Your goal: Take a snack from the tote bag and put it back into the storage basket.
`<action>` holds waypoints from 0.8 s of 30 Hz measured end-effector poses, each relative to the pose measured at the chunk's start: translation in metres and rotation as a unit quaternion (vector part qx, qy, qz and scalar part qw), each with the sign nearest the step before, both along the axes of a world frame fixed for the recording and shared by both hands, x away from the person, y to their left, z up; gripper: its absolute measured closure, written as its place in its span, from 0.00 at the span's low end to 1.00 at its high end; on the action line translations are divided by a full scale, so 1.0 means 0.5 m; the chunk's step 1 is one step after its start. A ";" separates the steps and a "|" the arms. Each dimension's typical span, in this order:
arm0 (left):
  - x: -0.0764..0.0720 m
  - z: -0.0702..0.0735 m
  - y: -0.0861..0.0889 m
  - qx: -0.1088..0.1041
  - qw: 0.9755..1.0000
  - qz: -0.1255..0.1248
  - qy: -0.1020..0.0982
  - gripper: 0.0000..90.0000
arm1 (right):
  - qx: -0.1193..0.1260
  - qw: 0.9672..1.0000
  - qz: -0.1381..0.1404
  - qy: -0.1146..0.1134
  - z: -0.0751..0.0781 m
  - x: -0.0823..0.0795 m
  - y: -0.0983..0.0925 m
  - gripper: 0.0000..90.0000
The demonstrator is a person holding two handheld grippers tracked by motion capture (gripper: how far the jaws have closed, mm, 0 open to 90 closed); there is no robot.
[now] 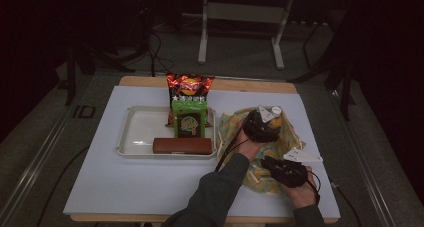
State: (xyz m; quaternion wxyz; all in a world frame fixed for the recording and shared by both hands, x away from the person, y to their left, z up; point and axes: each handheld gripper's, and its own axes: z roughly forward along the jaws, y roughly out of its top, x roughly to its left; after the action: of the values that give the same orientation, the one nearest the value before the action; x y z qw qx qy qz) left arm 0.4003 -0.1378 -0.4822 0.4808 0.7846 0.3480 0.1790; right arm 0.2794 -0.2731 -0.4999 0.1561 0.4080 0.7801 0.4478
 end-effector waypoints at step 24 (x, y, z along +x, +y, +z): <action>0.001 -0.001 -0.001 0.015 1.000 0.000 0.022 0.36 | -0.004 1.000 0.000 0.006 -0.008 0.002 -0.006 0.82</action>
State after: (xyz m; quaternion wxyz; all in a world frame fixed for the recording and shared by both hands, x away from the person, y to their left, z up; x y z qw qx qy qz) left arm 0.4007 -0.1381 -0.4826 0.4613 0.7957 0.3555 0.1666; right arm 0.2805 -0.2761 -0.5038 0.1534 0.4099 0.7827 0.4425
